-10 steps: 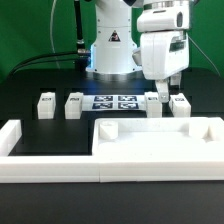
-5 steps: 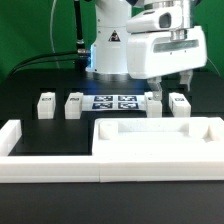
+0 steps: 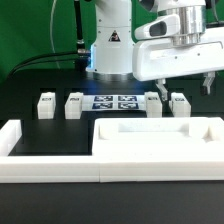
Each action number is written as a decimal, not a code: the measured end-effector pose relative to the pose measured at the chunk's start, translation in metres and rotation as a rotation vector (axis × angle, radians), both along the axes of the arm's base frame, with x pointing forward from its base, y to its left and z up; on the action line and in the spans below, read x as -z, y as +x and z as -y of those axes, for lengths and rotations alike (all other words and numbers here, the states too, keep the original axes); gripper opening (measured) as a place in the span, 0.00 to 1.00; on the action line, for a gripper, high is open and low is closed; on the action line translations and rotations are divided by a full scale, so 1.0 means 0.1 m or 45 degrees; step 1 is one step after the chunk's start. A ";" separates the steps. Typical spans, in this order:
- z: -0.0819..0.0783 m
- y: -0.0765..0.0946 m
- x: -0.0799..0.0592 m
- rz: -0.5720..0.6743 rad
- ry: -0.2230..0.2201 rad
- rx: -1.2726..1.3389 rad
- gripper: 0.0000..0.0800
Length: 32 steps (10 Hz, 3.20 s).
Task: Assemble desk
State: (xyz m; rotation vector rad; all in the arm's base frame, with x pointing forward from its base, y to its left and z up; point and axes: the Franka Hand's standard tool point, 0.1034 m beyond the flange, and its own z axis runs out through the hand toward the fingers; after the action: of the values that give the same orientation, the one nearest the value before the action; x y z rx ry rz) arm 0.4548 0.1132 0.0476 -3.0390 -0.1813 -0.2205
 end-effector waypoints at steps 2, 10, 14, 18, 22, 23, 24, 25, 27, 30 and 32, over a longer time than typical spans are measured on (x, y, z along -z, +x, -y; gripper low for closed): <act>0.00 -0.01 0.00 -0.022 0.032 0.185 0.81; -0.01 -0.22 -0.13 -0.294 -0.015 0.279 0.81; 0.09 -0.40 -0.13 -0.727 -0.089 0.326 0.81; 0.08 -0.26 -0.06 -0.966 -0.008 0.153 0.81; 0.06 -0.21 -0.04 -0.971 0.019 0.108 0.81; 0.06 -0.22 -0.03 -0.974 0.006 0.130 0.81; 0.04 -0.24 -0.01 -0.986 -0.061 0.210 0.81; 0.01 -0.26 -0.02 -1.015 -0.100 0.241 0.81; 0.03 -0.28 0.00 -1.037 -0.096 0.227 0.81; 0.05 -0.35 0.02 -1.202 -0.109 0.212 0.81; 0.02 -0.30 0.09 -1.351 -0.128 0.205 0.81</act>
Offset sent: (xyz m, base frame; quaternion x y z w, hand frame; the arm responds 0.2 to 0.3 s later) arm -0.0286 -0.0400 0.0099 -0.1466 0.0037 0.1069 0.9834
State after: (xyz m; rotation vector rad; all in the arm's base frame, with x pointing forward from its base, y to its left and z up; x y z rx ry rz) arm 0.4244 0.1107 0.0389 -2.7902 0.1386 1.3696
